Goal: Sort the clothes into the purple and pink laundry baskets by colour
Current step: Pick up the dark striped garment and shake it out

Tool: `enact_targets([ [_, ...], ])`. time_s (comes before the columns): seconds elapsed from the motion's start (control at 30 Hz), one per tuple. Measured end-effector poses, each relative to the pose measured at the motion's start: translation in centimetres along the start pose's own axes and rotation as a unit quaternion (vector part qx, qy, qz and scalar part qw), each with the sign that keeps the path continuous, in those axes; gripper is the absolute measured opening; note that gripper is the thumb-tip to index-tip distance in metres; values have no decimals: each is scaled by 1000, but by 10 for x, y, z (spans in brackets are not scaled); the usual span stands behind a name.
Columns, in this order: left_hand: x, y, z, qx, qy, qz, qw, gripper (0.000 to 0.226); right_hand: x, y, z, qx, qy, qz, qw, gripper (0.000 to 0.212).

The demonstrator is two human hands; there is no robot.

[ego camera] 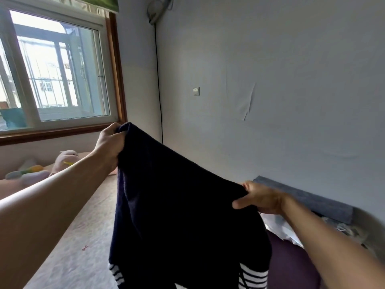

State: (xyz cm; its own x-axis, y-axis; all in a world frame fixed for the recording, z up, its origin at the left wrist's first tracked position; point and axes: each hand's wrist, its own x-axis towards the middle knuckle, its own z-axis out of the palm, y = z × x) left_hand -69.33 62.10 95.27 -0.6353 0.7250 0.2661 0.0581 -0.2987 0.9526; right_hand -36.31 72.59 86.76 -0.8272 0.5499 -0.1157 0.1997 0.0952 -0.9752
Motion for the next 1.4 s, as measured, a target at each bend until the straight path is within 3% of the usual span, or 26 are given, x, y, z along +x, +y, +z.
enact_targets([
  [0.1, 2, -1, -6, 24, 7, 18, 1000, 24, -12, -12, -15, -39, -30, 63, 997, 21],
  [0.27, 10, -10, -20, 196, 28, 72, 978, 25, -3, -12, -33, -162, 216, 23, 963, 11],
  [0.33, 8, -13, -22, 323, 24, 124, 938, 28, 2, -15, -33, -249, 300, 22, 921, 18],
  [0.43, 1, -16, -25, 474, 1, 160, 866, 32, 4, -20, -28, -391, 419, 91, 814, 27],
  [0.5, -5, -18, -25, 523, -6, 141, 840, 31, 4, -25, -23, -316, 448, 124, 827, 23],
  [0.57, -10, -21, -21, 546, -11, 116, 830, 27, 6, -37, -15, -136, 417, 141, 888, 26],
  [0.6, -12, -22, -16, 543, -16, 102, 833, 25, 6, -43, -11, -40, 389, 150, 908, 22],
  [0.67, -16, -22, -5, 508, -28, 62, 858, 27, 6, -56, -3, 83, 366, 161, 913, 21],
  [0.73, -19, -22, 7, 455, -29, 19, 890, 28, 10, -66, 1, 110, 381, 166, 903, 19],
  [0.83, -25, -17, 25, 362, -44, -39, 930, 26, 14, -75, 9, 100, 407, 172, 892, 25],
  [0.9, -36, -9, 39, 281, -96, -86, 951, 24, 16, -81, 18, 96, 411, 162, 892, 30],
  [1.0, -54, 1, 58, 216, -151, -111, 958, 24, 21, -89, 34, 88, 405, 111, 903, 31],
  [1.13, -69, 0, 84, 175, -150, -113, 967, 19, 29, -96, 57, 1, 373, 48, 926, 20],
  [1.3, -83, -5, 101, 114, -155, -148, 970, 16, 26, -97, 73, -98, 296, 54, 948, 26],
  [1.4, -88, -3, 107, 46, -152, -195, 968, 18, 25, -91, 73, -84, 229, 53, 968, 30],
])
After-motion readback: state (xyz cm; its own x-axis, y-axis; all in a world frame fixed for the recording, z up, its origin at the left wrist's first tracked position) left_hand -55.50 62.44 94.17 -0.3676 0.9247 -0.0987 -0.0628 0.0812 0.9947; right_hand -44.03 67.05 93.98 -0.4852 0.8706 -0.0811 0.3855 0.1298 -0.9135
